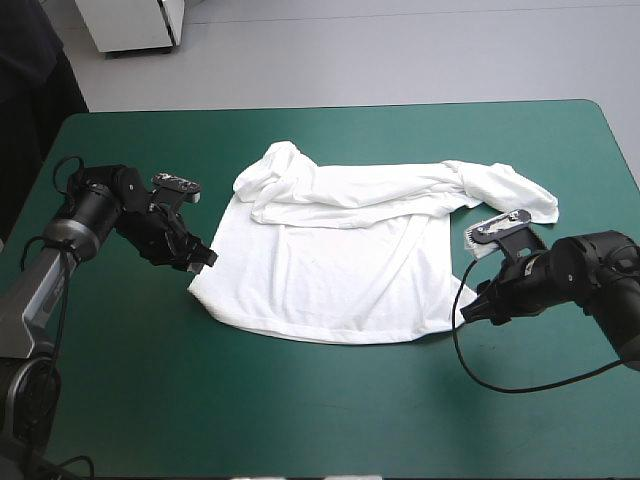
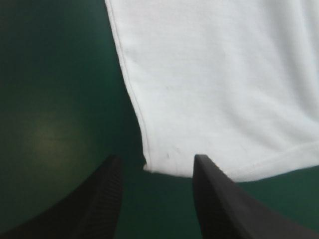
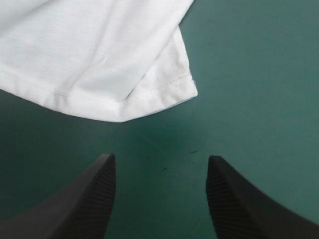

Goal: Fold the cloth

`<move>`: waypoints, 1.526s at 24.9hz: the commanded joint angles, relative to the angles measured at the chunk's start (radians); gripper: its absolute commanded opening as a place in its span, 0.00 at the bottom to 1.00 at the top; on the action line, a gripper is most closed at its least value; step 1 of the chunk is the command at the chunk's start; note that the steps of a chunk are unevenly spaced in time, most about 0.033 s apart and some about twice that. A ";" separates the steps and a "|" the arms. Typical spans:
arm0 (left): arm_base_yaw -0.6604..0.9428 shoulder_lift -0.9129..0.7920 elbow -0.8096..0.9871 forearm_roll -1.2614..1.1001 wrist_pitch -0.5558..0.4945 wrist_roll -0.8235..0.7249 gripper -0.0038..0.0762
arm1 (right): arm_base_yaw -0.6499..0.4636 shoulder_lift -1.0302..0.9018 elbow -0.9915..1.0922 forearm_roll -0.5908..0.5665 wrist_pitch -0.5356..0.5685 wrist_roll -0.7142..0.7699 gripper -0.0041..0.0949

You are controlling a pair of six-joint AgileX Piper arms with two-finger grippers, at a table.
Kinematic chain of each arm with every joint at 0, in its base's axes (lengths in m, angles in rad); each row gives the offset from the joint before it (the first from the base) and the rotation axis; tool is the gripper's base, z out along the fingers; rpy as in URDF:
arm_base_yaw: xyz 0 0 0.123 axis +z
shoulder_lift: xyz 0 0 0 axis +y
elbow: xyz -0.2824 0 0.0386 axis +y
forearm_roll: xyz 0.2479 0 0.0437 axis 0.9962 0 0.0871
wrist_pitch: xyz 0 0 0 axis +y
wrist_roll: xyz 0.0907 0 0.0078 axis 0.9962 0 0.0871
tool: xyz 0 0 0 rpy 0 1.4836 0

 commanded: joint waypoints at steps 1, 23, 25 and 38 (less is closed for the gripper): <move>0.000 0.008 -0.020 -0.011 -0.032 0.000 0.47 | 0.004 -0.026 -0.025 -0.049 -0.026 0.024 0.58; -0.054 0.155 -0.018 0.014 -0.017 0.014 0.40 | 0.004 0.115 -0.025 -0.165 -0.007 0.093 0.58; -0.086 0.170 -0.001 0.016 -0.022 0.012 0.29 | 0.004 0.143 -0.025 -0.165 -0.011 0.101 0.58; -0.111 0.181 0.047 -0.001 -0.012 0.010 0.02 | 0.004 0.294 -0.028 -0.136 -0.110 0.069 0.58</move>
